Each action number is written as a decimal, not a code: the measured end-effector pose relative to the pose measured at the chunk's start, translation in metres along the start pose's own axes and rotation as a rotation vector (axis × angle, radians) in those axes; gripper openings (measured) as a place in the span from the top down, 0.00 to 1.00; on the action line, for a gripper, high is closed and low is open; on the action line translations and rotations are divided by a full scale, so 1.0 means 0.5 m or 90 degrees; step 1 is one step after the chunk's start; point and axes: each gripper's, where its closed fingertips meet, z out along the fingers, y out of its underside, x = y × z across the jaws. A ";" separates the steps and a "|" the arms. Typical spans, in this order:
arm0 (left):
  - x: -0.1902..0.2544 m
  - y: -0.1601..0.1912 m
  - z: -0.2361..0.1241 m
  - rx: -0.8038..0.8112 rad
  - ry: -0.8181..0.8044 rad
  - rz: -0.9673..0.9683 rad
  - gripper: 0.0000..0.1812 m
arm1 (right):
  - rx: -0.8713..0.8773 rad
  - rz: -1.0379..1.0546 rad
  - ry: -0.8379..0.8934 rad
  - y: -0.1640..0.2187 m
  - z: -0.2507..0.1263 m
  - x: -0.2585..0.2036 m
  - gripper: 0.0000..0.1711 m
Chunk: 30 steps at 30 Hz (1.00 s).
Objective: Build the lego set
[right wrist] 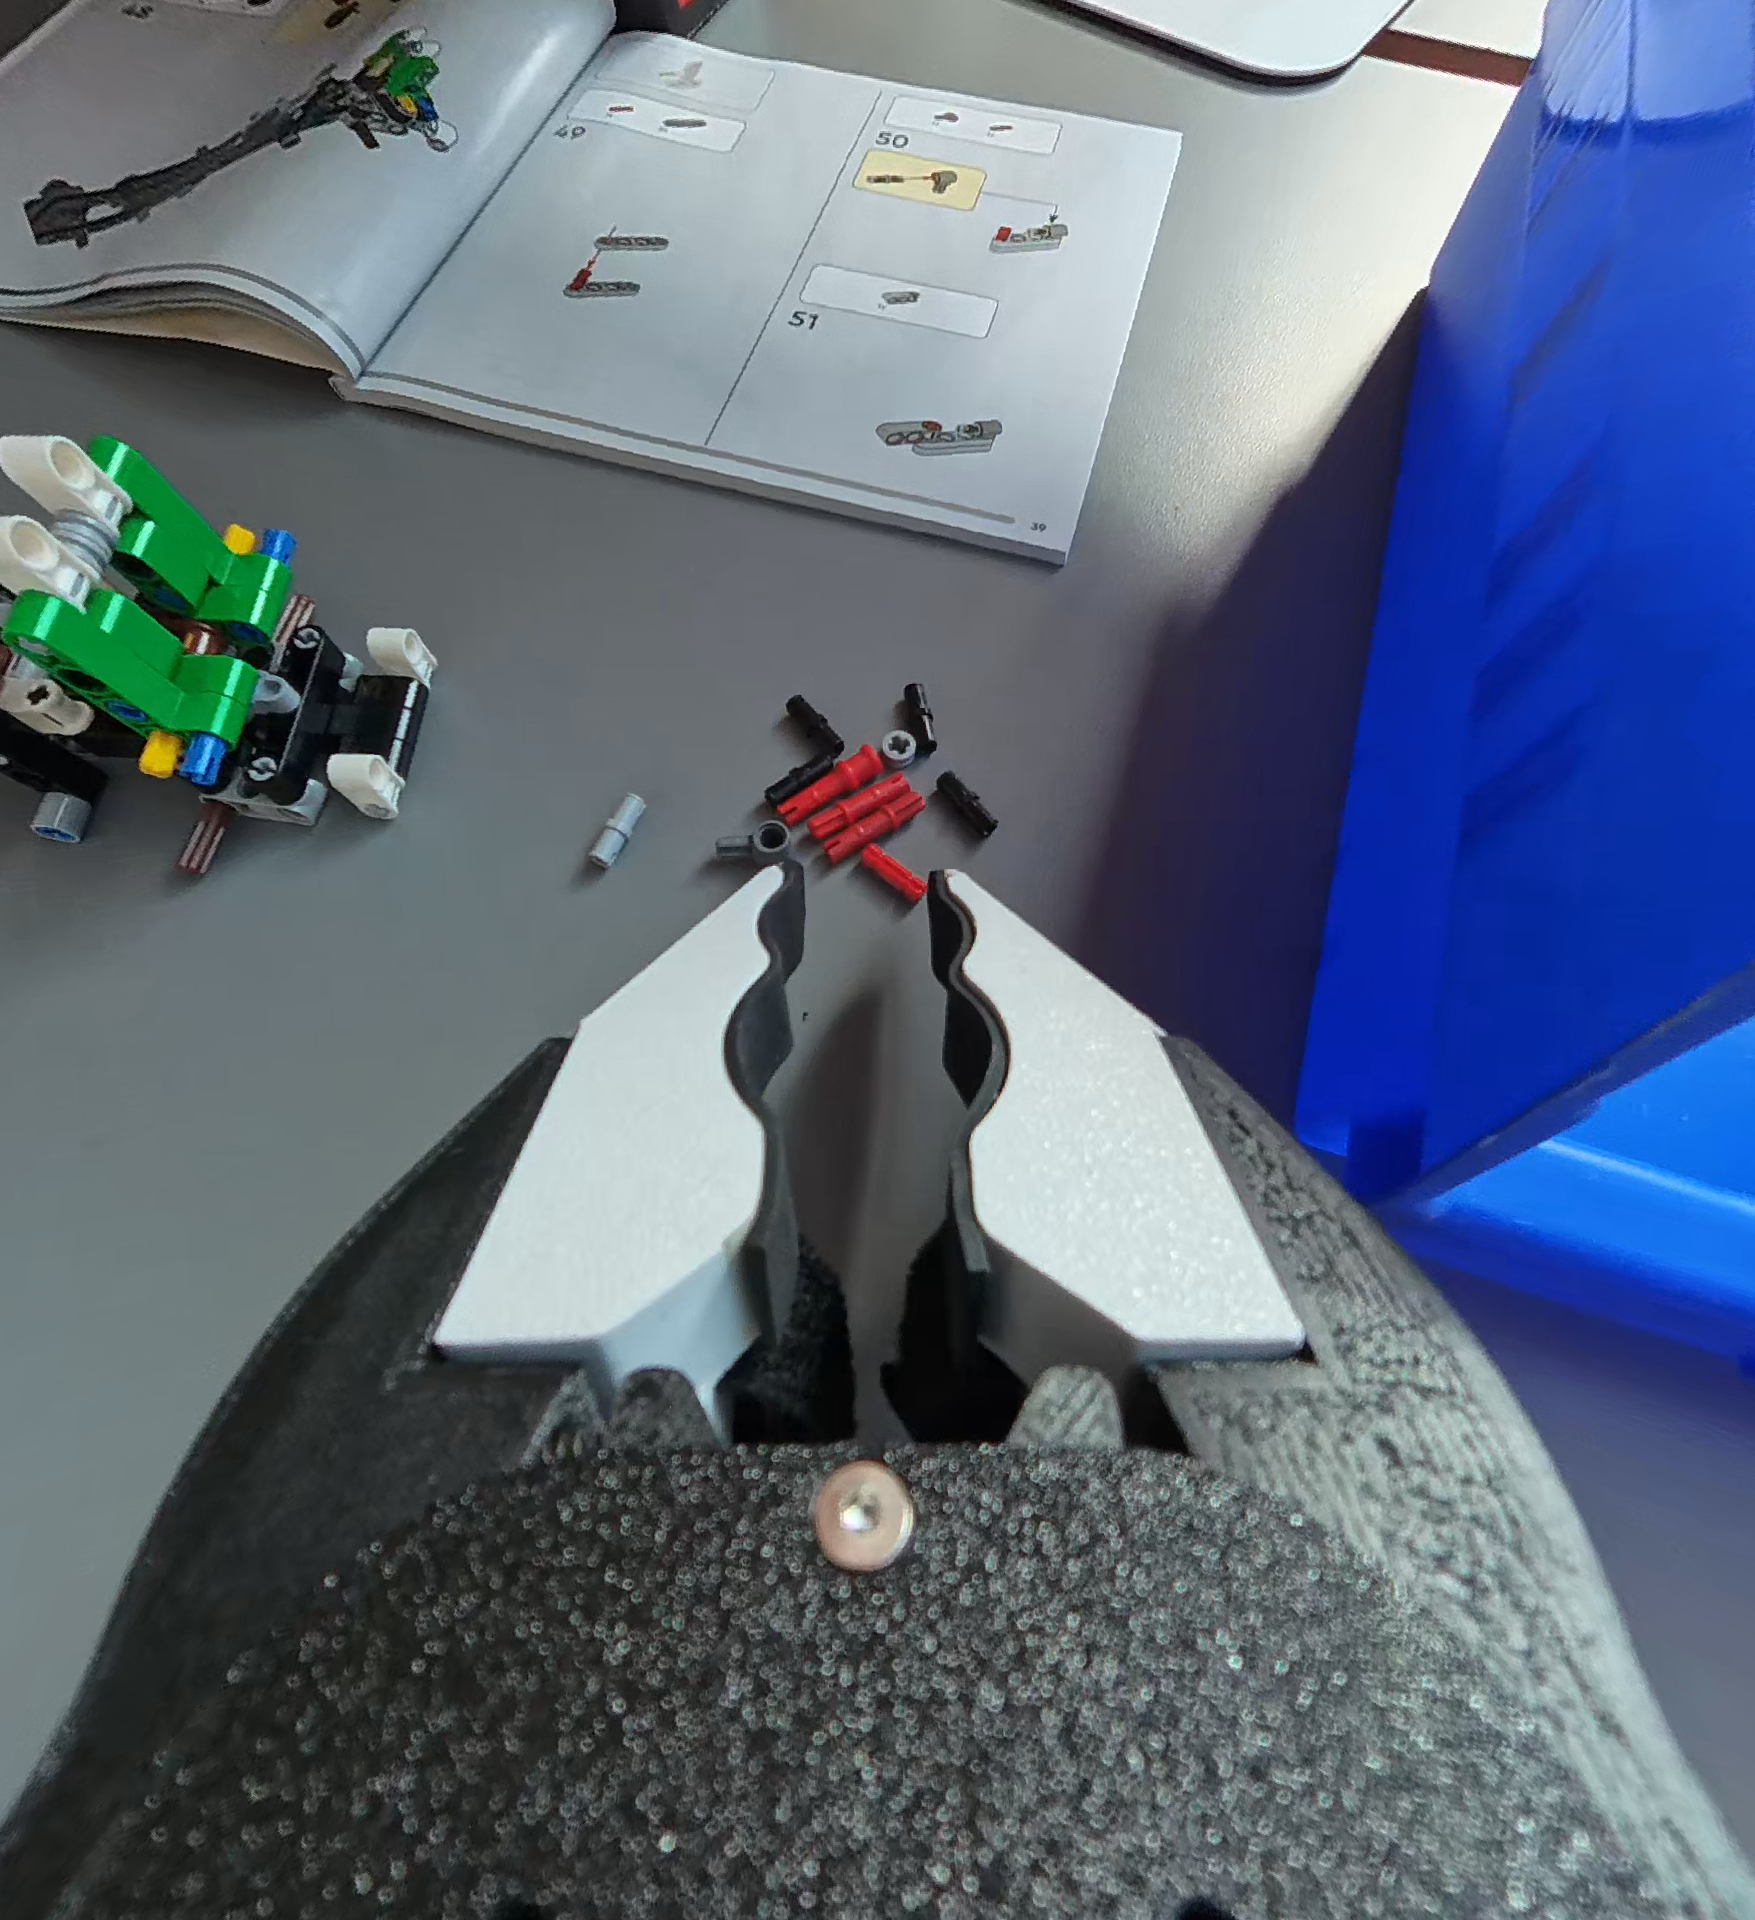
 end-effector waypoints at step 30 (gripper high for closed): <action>0.002 0.001 0.005 -0.007 -0.008 0.033 0.90 | -0.068 0.051 0.115 -0.003 0.048 0.009 0.98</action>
